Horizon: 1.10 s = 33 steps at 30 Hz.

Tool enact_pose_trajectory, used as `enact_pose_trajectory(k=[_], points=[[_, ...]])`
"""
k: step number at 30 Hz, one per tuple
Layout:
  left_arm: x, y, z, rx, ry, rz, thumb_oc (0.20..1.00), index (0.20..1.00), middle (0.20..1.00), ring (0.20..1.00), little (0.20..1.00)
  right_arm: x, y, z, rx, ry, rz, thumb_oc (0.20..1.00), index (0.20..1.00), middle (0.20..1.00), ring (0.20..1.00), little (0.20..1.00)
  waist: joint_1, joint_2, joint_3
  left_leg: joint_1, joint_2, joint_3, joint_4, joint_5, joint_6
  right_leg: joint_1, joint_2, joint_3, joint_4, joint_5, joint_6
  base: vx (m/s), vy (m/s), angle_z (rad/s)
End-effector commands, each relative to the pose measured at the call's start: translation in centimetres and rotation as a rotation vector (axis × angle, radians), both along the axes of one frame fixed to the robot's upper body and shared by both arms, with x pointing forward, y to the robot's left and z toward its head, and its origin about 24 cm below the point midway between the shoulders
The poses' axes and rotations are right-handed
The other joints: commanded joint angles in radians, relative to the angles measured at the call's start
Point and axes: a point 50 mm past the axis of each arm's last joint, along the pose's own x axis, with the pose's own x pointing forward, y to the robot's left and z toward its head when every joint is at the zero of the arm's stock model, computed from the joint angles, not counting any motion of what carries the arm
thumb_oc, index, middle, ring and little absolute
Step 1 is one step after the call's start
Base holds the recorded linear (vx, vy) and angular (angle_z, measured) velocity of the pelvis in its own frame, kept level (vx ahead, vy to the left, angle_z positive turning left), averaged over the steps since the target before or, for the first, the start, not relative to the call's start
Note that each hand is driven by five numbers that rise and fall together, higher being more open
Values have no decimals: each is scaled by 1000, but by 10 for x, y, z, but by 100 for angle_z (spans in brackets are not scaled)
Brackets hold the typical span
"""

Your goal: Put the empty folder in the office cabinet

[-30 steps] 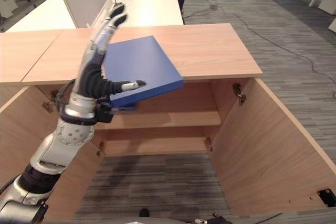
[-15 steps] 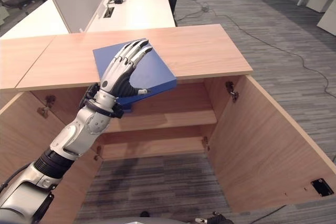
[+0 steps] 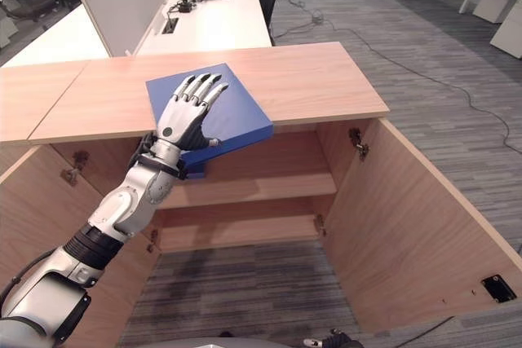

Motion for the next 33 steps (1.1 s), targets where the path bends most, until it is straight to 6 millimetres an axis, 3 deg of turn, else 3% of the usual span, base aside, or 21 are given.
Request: enact_pose_trajectory(k=[1, 8, 17, 27, 33], points=[[19, -3, 37, -9, -123, 41, 1000, 1000, 1000, 1000, 1000, 7, -6, 2, -35, 20, 43, 1000, 1000, 1000, 1000, 1000, 10, -37, 2, 58, 16, -6, 3, -117, -24, -14, -32, -28, 6, 47, 66, 0, 0, 0], [6, -2, 25, -163, -38, -19, 1000, 1000, 1000, 1000, 1000, 4, -5, 1, -31, 22, 23, 1000, 1000, 1000, 1000, 1000, 16, -41, 8, 60, 16, -4, 3, -118, -24, -14, -30, -26, 6, 47, 63, 0, 0, 0], [-22, 0, 54, -368, -156, -167, 1000, 1000, 1000, 1000, 1000, 1, 1, -1, -17, 21, 7, 1000, 1000, 1000, 1000, 1000, 28, -51, 11, 57, 18, -9, 3, -117, -25, -13, -27, -30, 6, 47, 61, 0, 0, 0], [-39, 4, 73, -437, -244, -232, 1000, 1000, 1000, 1000, 1000, -2, 3, -2, -11, 18, 1, 1000, 1000, 1000, 1000, 1000, 32, -52, 9, 62, 21, -10, 3, -120, -27, -10, -25, -34, 6, 45, 61, 0, 0, 0], [-40, -1, 73, -439, -228, -265, 1000, 1000, 1000, 1000, 1000, -1, 4, -2, -11, 16, 3, 1000, 1000, 1000, 1000, 1000, 32, -54, 9, 63, 22, -11, 3, -119, -26, -10, -23, -33, 6, 46, 61, 0, 0, 0]])
